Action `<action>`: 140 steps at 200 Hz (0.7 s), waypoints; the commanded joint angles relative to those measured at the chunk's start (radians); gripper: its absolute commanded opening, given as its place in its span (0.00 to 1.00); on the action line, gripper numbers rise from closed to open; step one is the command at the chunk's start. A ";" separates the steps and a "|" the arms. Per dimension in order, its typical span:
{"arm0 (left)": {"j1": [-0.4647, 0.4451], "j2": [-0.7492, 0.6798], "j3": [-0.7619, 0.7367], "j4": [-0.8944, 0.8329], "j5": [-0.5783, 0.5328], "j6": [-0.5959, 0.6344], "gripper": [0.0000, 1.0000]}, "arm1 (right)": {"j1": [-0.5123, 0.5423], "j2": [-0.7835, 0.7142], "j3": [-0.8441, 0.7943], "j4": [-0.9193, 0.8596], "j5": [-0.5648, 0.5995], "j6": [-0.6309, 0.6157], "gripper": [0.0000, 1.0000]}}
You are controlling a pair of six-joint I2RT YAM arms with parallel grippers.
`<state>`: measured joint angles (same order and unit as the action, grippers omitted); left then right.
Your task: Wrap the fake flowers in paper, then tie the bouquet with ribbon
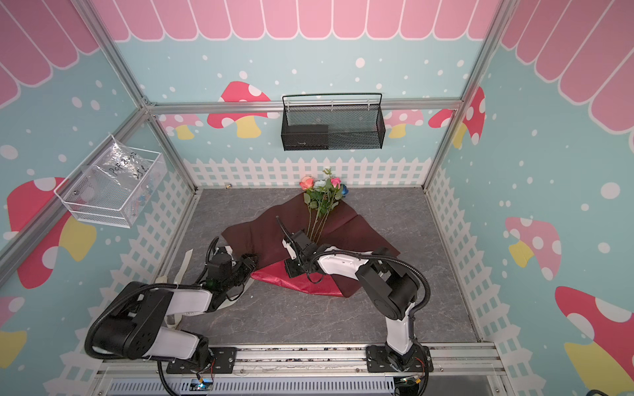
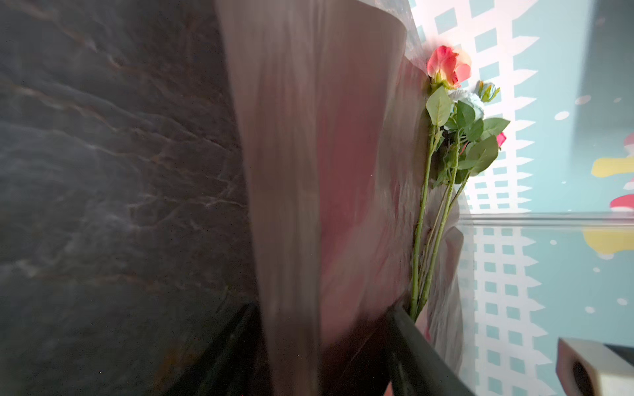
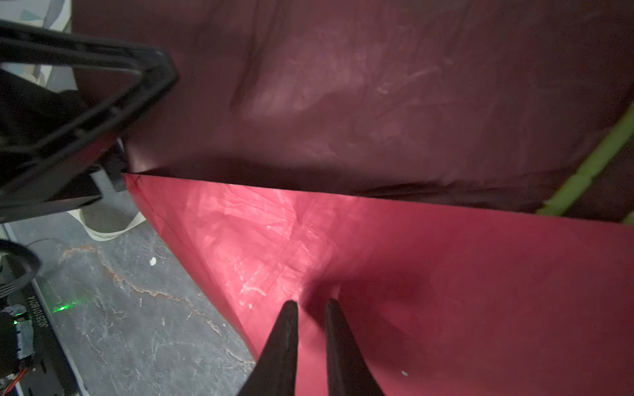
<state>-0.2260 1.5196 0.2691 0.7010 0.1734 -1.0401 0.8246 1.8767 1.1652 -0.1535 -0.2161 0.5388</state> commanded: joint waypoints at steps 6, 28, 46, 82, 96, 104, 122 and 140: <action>0.052 0.175 -0.021 0.383 0.144 -0.090 0.46 | 0.002 -0.003 0.014 -0.002 -0.025 -0.014 0.19; 0.072 0.383 -0.037 0.709 0.213 -0.188 0.37 | 0.019 -0.025 0.011 -0.009 -0.041 -0.022 0.18; 0.069 0.470 -0.017 0.718 0.225 -0.211 0.35 | 0.041 -0.029 0.014 -0.018 -0.046 -0.028 0.17; 0.076 0.411 -0.045 0.666 0.170 -0.177 0.39 | 0.075 -0.009 0.032 -0.045 -0.024 -0.036 0.16; 0.076 0.395 -0.025 0.610 0.186 -0.166 0.39 | 0.080 -0.004 0.043 -0.052 -0.008 -0.039 0.16; 0.076 0.394 -0.022 0.608 0.184 -0.166 0.40 | 0.082 -0.002 0.049 -0.057 0.002 -0.040 0.16; 0.076 0.385 -0.032 0.609 0.174 -0.168 0.42 | 0.082 0.000 0.060 -0.078 0.031 -0.042 0.16; 0.076 0.371 -0.028 0.580 0.174 -0.162 0.46 | 0.082 0.011 0.060 -0.082 0.032 -0.044 0.16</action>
<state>-0.1562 1.9141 0.2409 1.3357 0.3523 -1.2003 0.9047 1.8740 1.2068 -0.2008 -0.2127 0.5129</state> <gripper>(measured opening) 0.437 0.163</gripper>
